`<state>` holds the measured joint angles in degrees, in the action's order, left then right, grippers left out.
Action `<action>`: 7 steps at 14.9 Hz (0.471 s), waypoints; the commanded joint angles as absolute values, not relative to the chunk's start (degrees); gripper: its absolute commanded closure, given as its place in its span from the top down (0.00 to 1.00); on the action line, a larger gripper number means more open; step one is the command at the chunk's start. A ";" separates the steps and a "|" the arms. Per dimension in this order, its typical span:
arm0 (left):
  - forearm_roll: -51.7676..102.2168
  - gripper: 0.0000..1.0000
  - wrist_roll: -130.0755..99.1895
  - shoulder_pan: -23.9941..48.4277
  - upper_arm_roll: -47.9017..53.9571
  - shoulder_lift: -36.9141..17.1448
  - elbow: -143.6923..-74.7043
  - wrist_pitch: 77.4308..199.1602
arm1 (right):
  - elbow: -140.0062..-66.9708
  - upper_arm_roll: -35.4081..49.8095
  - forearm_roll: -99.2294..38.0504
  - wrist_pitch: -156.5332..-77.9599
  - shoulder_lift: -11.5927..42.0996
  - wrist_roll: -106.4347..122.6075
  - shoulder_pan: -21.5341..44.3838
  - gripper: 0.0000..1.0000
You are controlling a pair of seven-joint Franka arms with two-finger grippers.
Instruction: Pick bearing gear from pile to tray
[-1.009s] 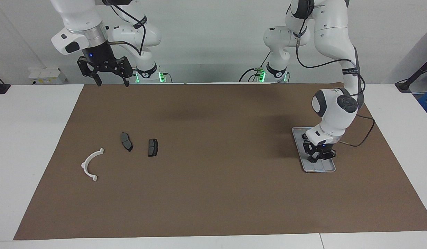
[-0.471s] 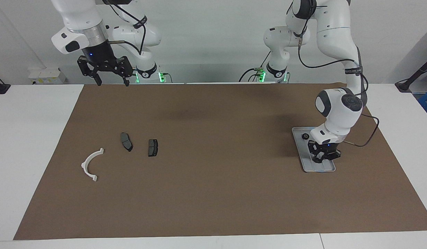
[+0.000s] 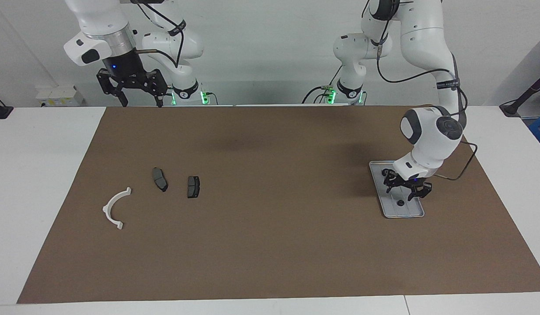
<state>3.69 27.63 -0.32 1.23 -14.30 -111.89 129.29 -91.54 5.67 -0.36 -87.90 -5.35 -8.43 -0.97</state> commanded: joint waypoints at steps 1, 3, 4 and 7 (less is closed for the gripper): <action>5.98 0.84 18.66 -0.18 1.06 -3.63 -106.21 112.82 | -92.46 5.80 -0.53 -87.54 -6.50 -8.79 -1.58 1.00; 5.98 0.87 17.14 -0.35 0.88 -0.37 -98.39 100.08 | -92.46 5.80 -0.53 -87.63 -6.59 -8.70 -1.41 1.00; 5.89 0.88 16.09 -0.53 0.88 1.48 -97.13 96.37 | -92.46 5.80 -0.53 -87.71 -6.59 -8.70 -1.41 1.00; 5.28 0.92 14.77 -0.97 0.70 4.74 -97.21 94.22 | -92.37 5.80 -0.53 -87.63 -6.59 -8.70 -1.49 1.00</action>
<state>4.97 15.69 -0.43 0.81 5.05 -97.21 95.09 -91.54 5.64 -0.36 -87.89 -5.53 -8.43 -1.05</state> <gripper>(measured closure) 0.097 0.000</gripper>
